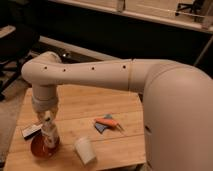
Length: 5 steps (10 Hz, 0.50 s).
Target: Place the bottle in the ceramic bowl
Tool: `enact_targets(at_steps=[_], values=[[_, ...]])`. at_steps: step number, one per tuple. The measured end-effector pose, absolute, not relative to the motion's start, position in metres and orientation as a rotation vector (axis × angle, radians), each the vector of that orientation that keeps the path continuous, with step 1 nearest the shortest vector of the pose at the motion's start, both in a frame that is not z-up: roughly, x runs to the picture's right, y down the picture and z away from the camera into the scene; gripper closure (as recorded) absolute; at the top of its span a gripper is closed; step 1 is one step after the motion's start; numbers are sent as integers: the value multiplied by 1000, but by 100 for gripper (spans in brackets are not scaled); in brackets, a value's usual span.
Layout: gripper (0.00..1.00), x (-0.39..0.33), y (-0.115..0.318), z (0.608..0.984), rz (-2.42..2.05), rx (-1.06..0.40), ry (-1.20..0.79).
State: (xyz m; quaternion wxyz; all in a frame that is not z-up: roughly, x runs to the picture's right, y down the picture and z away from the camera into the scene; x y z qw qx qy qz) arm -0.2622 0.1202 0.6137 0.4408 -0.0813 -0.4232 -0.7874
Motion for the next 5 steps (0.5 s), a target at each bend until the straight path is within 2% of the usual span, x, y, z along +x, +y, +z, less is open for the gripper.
enact_targets(at_steps=[1, 5], values=[[22, -263, 121, 614, -1954, -213, -1055], [22, -269, 116, 616, -1941, -225, -1067]])
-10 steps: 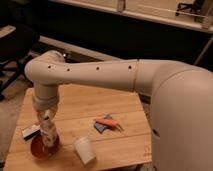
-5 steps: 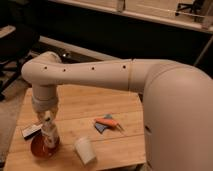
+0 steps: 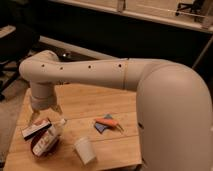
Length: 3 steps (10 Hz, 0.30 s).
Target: Place the bottle in the ceramic bowl
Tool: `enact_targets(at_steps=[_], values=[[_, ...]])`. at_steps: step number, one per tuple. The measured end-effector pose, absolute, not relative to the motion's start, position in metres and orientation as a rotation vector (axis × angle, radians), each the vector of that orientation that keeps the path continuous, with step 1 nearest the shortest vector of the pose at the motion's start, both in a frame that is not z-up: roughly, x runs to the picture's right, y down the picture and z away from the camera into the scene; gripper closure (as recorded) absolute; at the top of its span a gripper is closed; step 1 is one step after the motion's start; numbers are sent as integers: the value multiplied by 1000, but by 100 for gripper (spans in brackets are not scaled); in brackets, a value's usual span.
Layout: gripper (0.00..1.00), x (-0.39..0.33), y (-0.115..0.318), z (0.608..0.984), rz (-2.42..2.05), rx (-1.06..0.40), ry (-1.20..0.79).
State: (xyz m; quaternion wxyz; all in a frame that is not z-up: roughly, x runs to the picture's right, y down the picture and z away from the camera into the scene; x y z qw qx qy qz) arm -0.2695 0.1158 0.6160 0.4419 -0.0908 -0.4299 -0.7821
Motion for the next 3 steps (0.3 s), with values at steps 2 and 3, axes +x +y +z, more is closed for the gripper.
enact_targets(at_steps=[2, 3], values=[[22, -273, 111, 617, -1921, -218, -1071], [22, -277, 107, 616, -1888, -205, -1087]])
